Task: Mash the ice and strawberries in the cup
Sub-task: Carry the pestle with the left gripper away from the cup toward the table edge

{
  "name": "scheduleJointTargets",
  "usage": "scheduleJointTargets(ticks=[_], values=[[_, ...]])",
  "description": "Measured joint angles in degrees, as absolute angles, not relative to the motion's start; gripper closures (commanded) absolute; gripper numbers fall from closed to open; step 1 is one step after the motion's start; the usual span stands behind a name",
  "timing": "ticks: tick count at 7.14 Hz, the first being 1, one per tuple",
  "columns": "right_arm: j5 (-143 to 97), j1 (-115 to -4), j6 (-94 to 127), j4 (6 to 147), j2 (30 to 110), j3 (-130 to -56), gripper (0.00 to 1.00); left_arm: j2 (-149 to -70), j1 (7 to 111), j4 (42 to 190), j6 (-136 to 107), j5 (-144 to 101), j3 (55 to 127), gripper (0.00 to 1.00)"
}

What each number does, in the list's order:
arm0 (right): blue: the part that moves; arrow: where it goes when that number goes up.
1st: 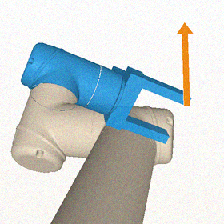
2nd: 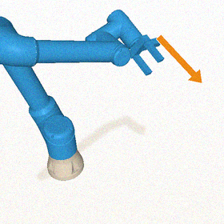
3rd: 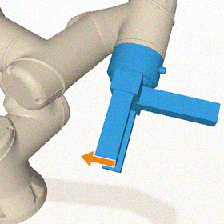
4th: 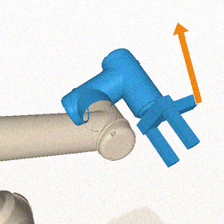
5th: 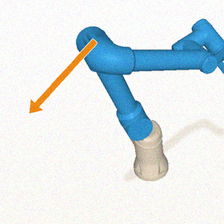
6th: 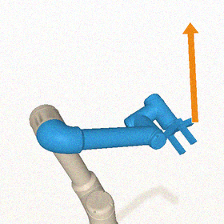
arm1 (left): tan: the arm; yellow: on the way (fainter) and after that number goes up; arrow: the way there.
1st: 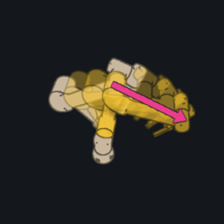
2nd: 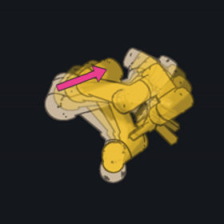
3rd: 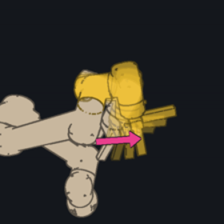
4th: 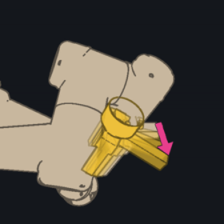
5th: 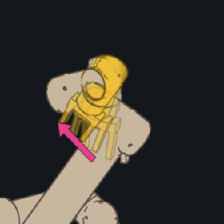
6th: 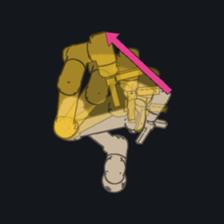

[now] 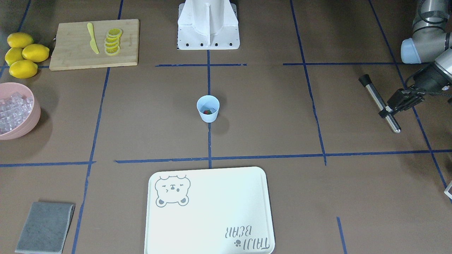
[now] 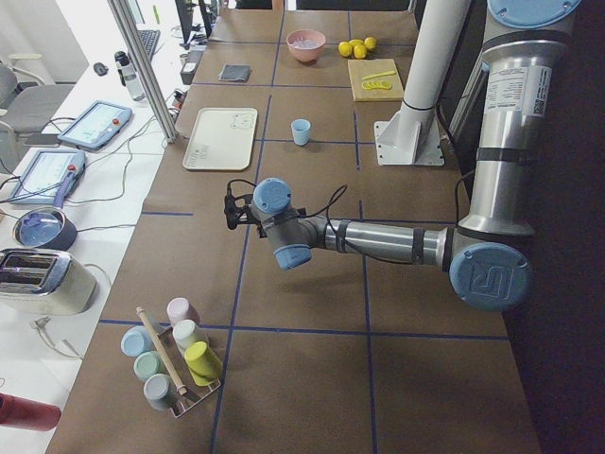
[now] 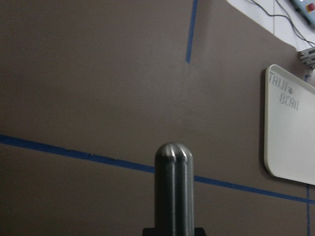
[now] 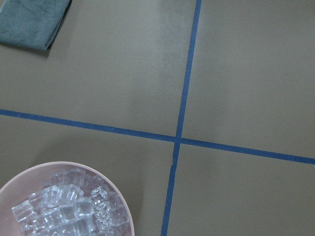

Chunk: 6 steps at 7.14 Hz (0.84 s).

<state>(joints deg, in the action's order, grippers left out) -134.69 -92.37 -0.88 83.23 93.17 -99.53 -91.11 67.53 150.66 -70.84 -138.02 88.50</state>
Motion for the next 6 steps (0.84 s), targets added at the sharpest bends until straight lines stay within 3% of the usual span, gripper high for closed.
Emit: scheduleJointTargets(ticks=[6], values=[[-134.74, -92.31, -0.87, 83.23, 93.5, -99.67, 0.0, -85.22, 66.93, 132.86, -42.98, -130.54, 88.38, 1.0]])
